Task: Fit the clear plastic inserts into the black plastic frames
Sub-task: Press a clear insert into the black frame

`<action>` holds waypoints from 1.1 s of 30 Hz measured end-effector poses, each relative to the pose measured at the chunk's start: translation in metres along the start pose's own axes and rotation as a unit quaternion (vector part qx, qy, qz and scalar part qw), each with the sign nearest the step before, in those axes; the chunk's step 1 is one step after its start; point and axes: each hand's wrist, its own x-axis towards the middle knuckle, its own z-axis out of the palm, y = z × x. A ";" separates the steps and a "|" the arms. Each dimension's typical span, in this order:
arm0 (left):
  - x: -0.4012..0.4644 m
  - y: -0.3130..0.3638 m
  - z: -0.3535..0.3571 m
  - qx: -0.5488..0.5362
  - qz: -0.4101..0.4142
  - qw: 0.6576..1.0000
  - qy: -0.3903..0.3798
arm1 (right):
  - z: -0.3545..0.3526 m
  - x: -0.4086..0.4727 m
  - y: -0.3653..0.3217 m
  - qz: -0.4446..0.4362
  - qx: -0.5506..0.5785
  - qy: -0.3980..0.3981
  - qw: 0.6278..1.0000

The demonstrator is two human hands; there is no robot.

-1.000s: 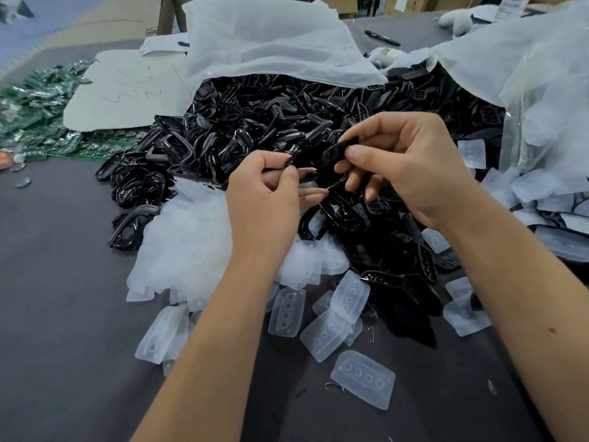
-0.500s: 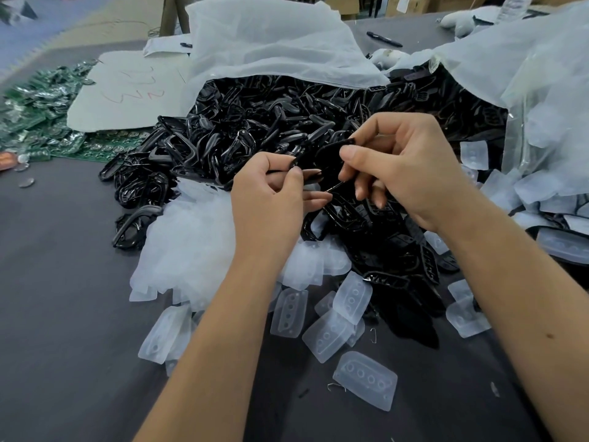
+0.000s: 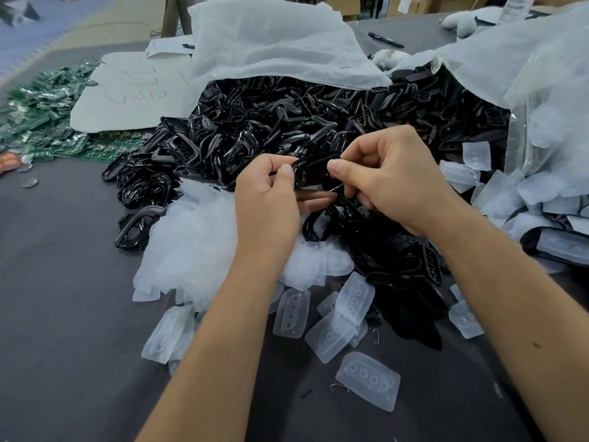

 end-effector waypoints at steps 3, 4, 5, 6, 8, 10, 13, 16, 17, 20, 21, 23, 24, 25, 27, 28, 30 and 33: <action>0.000 0.000 0.000 0.007 0.004 1.000 0.000 | 0.001 0.000 -0.001 0.004 0.001 -0.009 1.000; 0.000 0.000 0.000 0.005 0.006 1.000 -0.001 | 0.002 0.000 -0.002 0.006 -0.001 -0.009 1.000; 0.000 0.000 0.000 0.003 0.008 1.000 -0.002 | 0.002 0.000 -0.002 0.008 -0.004 -0.008 1.000; 0.000 0.000 0.000 0.000 0.011 1.000 -0.003 | 0.003 0.000 -0.003 0.011 -0.010 -0.005 1.000; 0.000 -0.002 0.000 0.000 0.018 1.000 0.000 | 0.005 0.000 -0.004 0.019 -0.029 0.007 0.999; 0.000 -0.004 0.000 0.014 0.031 0.999 0.005 | 0.007 -0.001 -0.006 0.026 -0.051 0.024 0.998; 0.001 -0.008 0.000 0.051 0.047 0.997 0.015 | 0.012 -0.001 -0.009 0.038 -0.080 0.043 0.995; 0.001 -0.009 0.000 0.062 0.056 0.996 0.016 | 0.013 -0.001 -0.009 0.060 -0.097 0.058 0.992; 0.001 -0.009 0.000 0.060 0.060 0.996 0.014 | 0.012 -0.001 -0.009 0.066 -0.105 0.072 0.990; 0.001 -0.008 -0.001 0.039 0.062 0.997 -0.009 | 0.006 -0.001 -0.008 0.088 -0.055 0.083 0.991; 0.001 -0.008 -0.001 0.031 0.059 0.998 -0.019 | 0.004 -0.002 -0.009 0.096 -0.005 0.063 0.993; 0.000 -0.007 -0.001 0.019 0.052 0.998 -0.026 | 0.002 -0.004 -0.011 0.100 0.075 0.020 0.992; 0.000 -0.006 -0.001 0.017 0.051 0.998 -0.025 | 0.001 -0.004 -0.011 0.095 0.090 0.006 0.991; 0.000 -0.005 -0.001 0.016 0.054 0.998 -0.025 | 0.001 -0.004 -0.011 0.089 0.097 -0.002 0.991; -0.001 -0.004 -0.001 0.017 0.061 0.998 -0.023 | 0.001 -0.003 -0.011 0.088 0.113 -0.005 0.990; 0.000 -0.004 -0.002 0.018 0.061 0.998 -0.020 | 0.000 -0.003 -0.011 0.091 0.121 -0.005 0.989; 0.001 -0.005 -0.002 0.020 0.060 0.998 -0.018 | 0.000 -0.003 -0.010 0.093 0.132 -0.010 0.987; 0.002 -0.006 -0.003 0.025 0.065 0.997 -0.021 | 0.001 -0.004 -0.010 0.083 0.149 -0.025 0.985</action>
